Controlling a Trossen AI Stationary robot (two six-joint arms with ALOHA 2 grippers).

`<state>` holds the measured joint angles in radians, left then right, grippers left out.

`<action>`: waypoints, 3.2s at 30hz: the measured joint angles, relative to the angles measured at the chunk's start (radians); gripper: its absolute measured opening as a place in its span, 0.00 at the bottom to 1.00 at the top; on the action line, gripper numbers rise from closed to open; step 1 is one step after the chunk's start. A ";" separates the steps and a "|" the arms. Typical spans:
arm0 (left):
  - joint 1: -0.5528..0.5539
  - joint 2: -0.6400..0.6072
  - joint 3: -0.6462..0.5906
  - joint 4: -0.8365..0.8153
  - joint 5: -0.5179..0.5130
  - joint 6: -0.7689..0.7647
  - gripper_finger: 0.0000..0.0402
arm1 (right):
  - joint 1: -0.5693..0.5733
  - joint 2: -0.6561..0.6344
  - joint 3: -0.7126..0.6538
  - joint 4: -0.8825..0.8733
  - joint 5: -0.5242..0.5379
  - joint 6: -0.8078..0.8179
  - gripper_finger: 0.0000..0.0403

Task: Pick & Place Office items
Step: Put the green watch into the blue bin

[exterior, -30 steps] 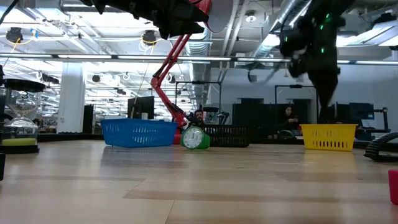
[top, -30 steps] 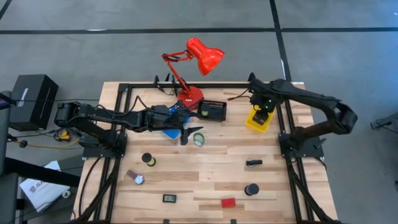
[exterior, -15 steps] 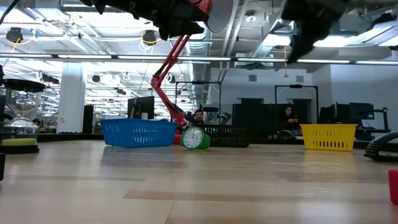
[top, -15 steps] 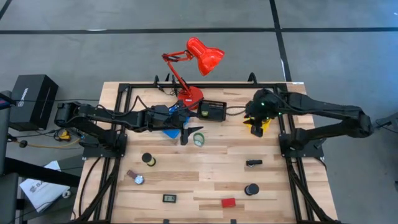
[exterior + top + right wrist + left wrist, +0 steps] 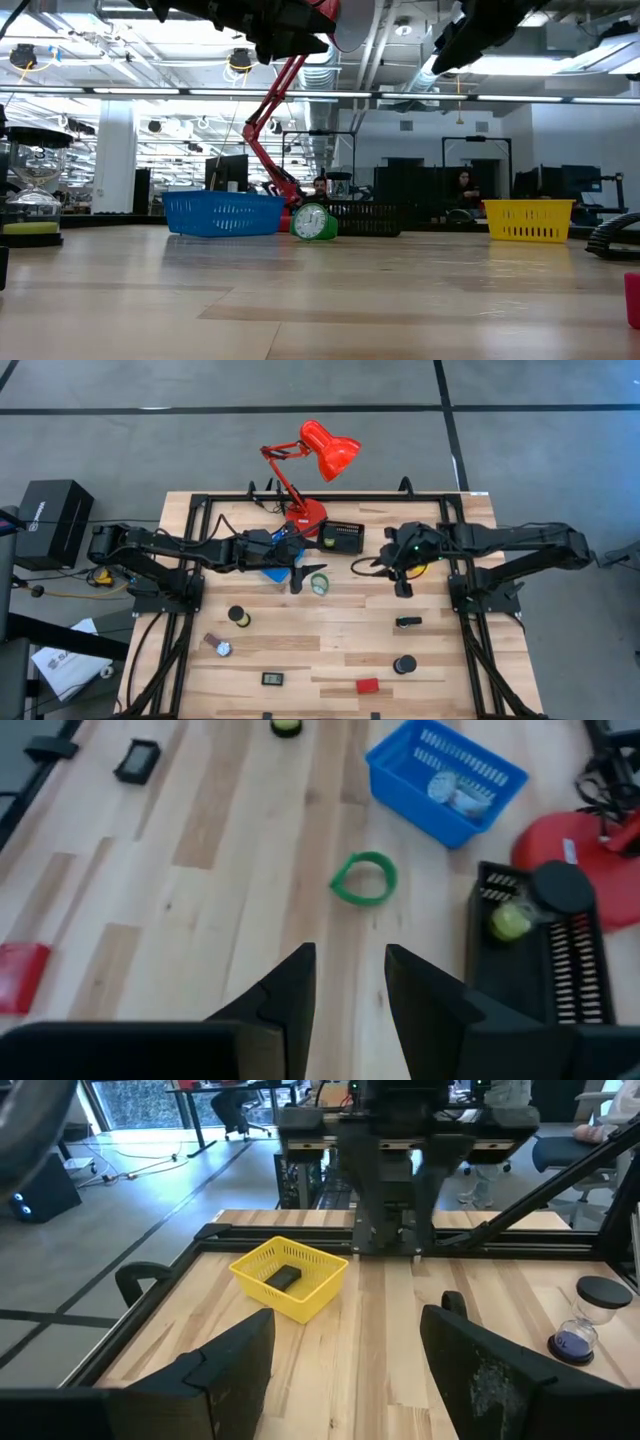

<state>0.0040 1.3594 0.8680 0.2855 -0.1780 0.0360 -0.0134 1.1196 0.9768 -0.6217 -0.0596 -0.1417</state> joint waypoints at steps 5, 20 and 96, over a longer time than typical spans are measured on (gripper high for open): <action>-0.003 0.000 0.000 0.000 0.000 0.000 0.61 | 0.033 -0.031 -0.001 -0.040 -0.044 -0.075 0.28; -0.020 0.000 0.000 0.001 -0.001 0.000 0.61 | 0.007 -0.330 -0.544 0.538 -0.126 0.088 0.28; -0.065 0.420 0.126 -0.615 0.263 -0.175 0.61 | -0.022 -0.104 -0.733 0.982 -0.123 0.037 0.28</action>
<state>-0.0609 1.7792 0.9941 -0.3292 0.0848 -0.1391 -0.0357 1.0153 0.2436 0.3608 -0.1829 -0.1043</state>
